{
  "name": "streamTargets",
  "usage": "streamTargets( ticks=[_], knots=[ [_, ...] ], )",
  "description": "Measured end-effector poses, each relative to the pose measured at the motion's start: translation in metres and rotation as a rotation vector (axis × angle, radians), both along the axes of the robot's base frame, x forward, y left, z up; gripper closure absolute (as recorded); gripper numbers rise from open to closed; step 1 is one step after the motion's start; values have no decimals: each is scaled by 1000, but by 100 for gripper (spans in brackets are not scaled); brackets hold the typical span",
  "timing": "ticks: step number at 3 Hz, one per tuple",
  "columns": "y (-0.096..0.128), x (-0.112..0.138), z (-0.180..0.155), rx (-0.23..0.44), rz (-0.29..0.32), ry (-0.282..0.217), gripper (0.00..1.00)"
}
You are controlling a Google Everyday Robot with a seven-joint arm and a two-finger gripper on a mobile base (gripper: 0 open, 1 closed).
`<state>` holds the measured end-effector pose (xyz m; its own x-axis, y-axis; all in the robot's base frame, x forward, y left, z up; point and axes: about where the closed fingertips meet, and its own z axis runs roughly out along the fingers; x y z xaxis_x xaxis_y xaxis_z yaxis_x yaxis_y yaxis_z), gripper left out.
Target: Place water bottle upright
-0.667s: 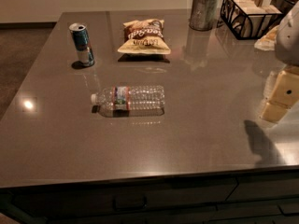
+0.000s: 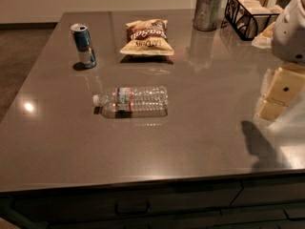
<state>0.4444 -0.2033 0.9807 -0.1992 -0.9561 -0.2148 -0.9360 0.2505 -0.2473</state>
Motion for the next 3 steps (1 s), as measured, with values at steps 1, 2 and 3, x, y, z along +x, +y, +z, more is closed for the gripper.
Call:
streamTargets(
  ticks=[1, 2, 3],
  knots=[
    [66, 16, -4, 1, 100, -22, 0],
    [129, 28, -21, -25, 173, -31, 0],
    [188, 46, -45, -59, 228, -24, 0]
  ],
)
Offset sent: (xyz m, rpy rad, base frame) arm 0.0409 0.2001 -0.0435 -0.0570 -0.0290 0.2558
